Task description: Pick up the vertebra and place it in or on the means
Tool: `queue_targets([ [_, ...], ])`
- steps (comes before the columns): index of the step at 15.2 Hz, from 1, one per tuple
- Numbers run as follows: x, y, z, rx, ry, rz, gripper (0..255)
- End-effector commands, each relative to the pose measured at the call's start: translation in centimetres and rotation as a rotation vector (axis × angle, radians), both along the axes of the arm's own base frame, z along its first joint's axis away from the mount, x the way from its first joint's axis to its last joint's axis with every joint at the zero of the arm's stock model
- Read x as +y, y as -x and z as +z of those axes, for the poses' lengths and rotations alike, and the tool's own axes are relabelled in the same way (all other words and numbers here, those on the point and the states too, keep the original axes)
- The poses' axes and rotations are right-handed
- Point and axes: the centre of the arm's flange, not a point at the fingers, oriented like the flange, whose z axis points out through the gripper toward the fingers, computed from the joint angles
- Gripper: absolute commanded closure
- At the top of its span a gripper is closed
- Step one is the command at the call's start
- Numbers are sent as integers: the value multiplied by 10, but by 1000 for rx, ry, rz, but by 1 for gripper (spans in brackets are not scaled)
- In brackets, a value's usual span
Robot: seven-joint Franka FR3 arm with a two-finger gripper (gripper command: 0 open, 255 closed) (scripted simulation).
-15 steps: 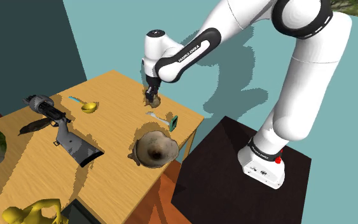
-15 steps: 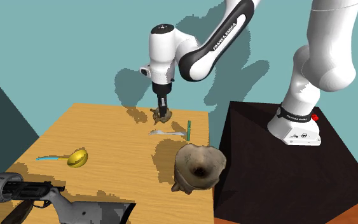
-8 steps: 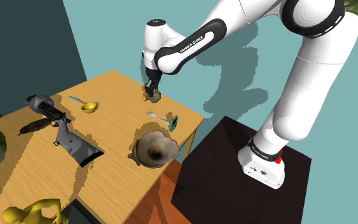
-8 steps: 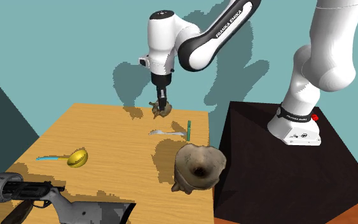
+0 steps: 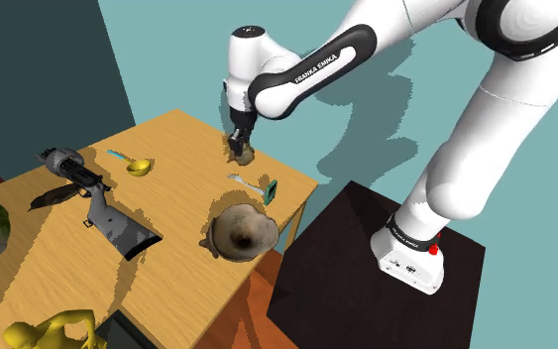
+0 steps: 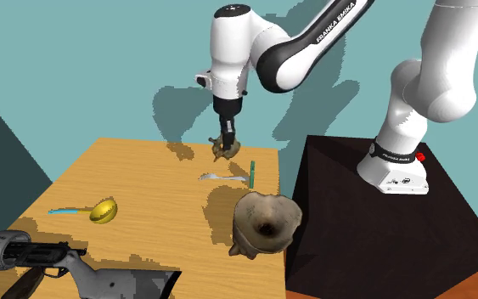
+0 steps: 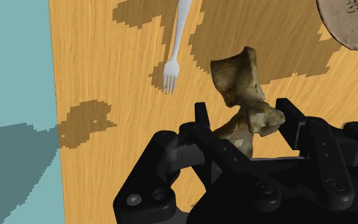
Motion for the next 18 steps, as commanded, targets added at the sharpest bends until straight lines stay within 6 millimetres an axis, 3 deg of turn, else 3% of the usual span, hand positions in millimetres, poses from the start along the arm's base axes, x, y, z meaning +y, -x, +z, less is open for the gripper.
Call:
queue_targets([
  [1, 18, 21, 1, 0, 0, -1, 255],
  [13, 113, 148, 4, 0, 0, -1, 255],
  [14, 118, 155, 5, 0, 0, -1, 255],
  [18, 118, 155, -16, 0, 0, -1, 255],
])
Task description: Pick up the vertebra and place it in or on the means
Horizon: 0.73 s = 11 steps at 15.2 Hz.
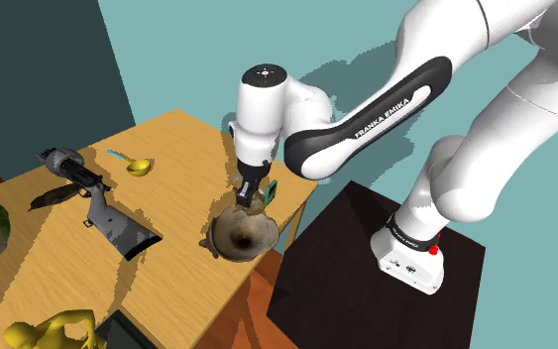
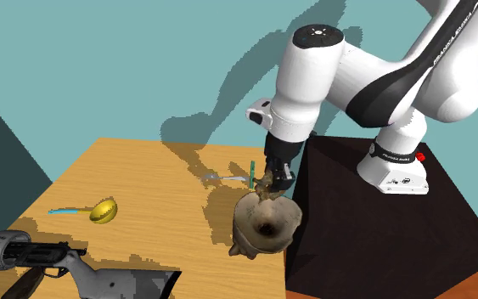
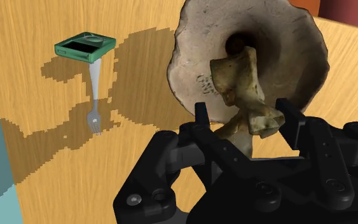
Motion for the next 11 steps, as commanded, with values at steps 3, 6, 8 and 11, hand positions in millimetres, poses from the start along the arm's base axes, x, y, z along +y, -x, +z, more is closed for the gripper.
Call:
queue_targets([
  [3, -1, 1, -21, 0, 0, 0, 255],
  [6, -1, 1, -37, 0, 0, 0, 255],
  [8, -1, 1, -47, 0, 0, 0, 255],
  [11, -1, 1, -59, 0, 0, 0, 255],
])
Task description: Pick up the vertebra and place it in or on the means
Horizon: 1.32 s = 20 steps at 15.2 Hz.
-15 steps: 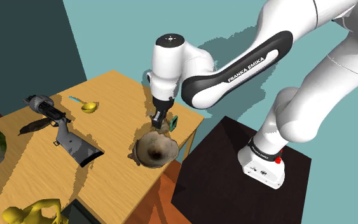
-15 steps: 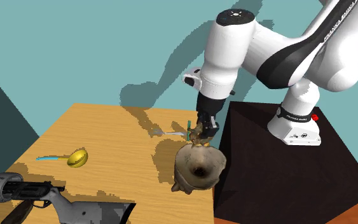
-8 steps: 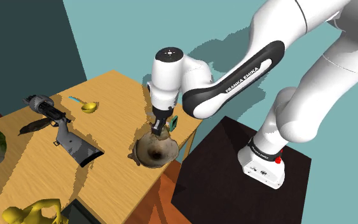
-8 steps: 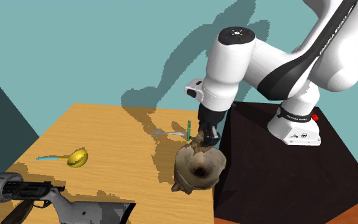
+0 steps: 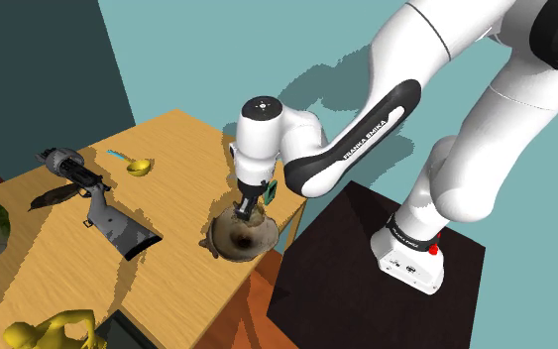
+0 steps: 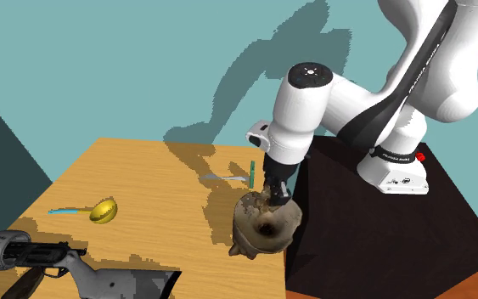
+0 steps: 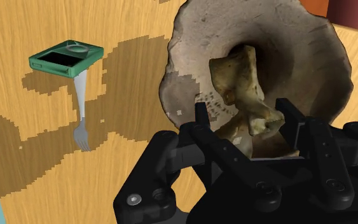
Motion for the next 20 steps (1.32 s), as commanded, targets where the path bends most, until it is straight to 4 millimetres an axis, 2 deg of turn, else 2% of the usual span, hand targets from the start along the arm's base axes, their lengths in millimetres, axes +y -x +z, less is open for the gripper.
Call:
queue_targets([
  [1, 0, 0, -3, -1, -1, 0, 255],
  [7, 0, 0, -3, -1, -1, 0, 255],
  [8, 0, 0, -3, -1, -1, 0, 0],
  [13, 0, 0, -3, -1, -1, 0, 0],
  [17, 5, 6, 47, -1, -1, 0, 0],
  [20, 5, 6, 47, -1, -1, 0, 0],
])
